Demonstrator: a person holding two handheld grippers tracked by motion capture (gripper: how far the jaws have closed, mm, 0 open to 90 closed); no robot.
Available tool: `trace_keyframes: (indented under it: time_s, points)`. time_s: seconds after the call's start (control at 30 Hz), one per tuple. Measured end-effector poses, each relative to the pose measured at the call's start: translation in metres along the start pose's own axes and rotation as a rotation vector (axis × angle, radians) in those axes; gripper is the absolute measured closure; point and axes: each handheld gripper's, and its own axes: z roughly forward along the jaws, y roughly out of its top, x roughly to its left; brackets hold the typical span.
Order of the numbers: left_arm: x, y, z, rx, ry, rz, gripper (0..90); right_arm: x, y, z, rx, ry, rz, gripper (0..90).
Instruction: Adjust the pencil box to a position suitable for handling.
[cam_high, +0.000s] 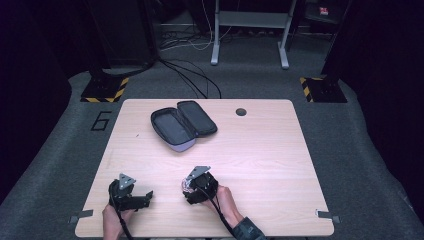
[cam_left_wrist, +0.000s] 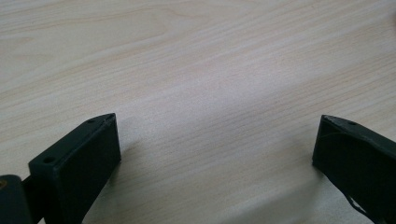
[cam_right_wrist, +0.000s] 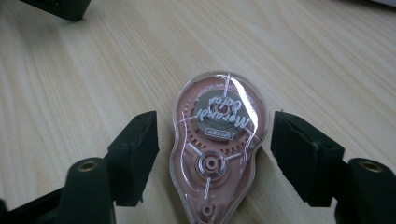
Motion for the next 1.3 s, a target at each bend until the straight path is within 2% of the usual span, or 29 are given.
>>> trace_keyframes:
  time_s: [0.03, 0.2, 0.27, 0.47, 0.5, 0.53, 0.63, 0.67, 0.7, 0.9, 0.93, 1.3]
  points:
    - [0.000, 0.000, 0.000, 0.000, 0.000, 0.000, 0.8, 0.001, 0.000, 0.000, 0.015, -0.004, 0.018, 34.9]
    - [0.000, 0.000, 0.000, 0.000, 0.000, 0.000, 0.8, 0.000, -0.001, 0.001, 0.023, -0.007, 0.026, 40.9]
    - [0.000, 0.000, 0.000, 0.000, 0.000, 0.000, 0.8, 0.000, -0.002, -0.001, 0.023, -0.001, 0.026, 48.0]
    - [0.000, 0.000, 0.000, 0.000, 0.000, 0.000, 0.8, -0.001, -0.003, -0.002, 0.012, 0.004, 0.008, 49.2]
    - [0.000, 0.000, 0.000, 0.000, 0.000, 0.000, 0.8, 0.001, -0.004, -0.002, 0.010, 0.005, 0.025, 49.2]
    - [0.000, 0.000, 0.000, 0.000, 0.000, 0.000, 0.8, 0.000, -0.004, -0.002, 0.010, 0.010, 0.007, 49.3]
    - [0.000, 0.000, 0.000, 0.000, 0.000, 0.000, 0.8, 0.000, -0.003, -0.004, 0.005, 0.017, 0.006, 49.4]
    - [0.000, 0.000, 0.000, 0.000, 0.000, 0.000, 0.8, -0.001, -0.003, -0.006, 0.006, 0.015, -0.015, 49.4]
    - [0.000, 0.000, 0.000, 0.000, 0.000, 0.000, 0.8, -0.001, -0.003, -0.006, -0.009, 0.011, -0.013, 49.4]
    - [0.000, 0.000, 0.000, 0.000, 0.000, 0.000, 0.8, -0.006, -0.004, -0.022, -0.040, 0.001, -0.001, 49.4]
    - [0.000, 0.000, 0.000, 0.000, 0.000, 0.000, 0.8, -0.007, -0.005, -0.027, -0.051, -0.006, 0.028, 49.4]
    - [0.000, 0.000, 0.000, 0.000, 0.000, 0.000, 0.8, -0.018, -0.013, -0.055, -0.091, -0.046, 0.066, 49.4]
